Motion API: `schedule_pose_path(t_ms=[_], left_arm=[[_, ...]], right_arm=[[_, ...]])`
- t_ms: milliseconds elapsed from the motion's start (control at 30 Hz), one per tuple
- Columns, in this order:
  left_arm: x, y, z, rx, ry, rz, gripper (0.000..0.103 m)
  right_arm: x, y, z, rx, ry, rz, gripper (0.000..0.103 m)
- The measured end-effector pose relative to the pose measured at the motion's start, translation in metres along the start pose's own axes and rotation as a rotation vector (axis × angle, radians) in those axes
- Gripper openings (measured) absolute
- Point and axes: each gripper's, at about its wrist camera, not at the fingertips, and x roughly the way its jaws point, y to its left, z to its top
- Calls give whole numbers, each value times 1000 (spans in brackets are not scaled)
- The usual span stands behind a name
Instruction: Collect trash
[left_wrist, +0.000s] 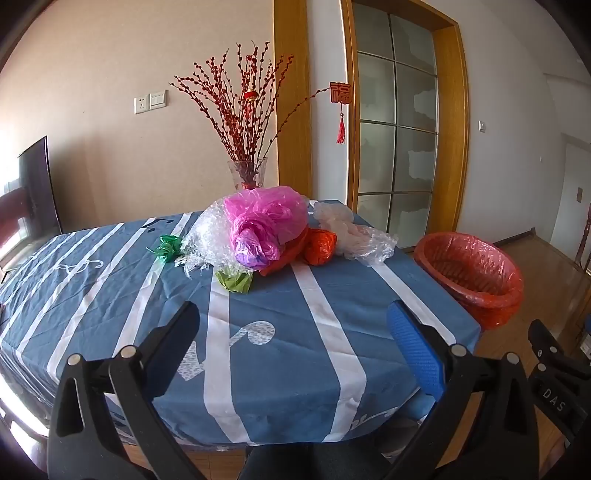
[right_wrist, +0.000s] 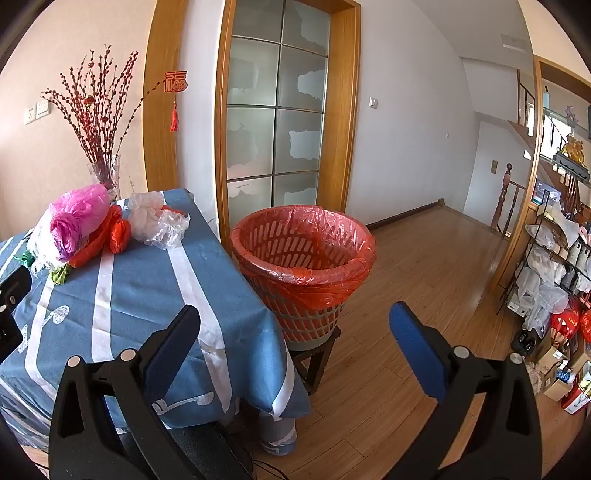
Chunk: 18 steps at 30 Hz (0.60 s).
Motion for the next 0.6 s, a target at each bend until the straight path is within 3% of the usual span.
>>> schedule_pose_path(t_ms=[600], left_arm=[[0, 0, 0, -1, 3, -1, 99]], right_arm=[[-2, 0, -1, 2, -1, 1, 101]])
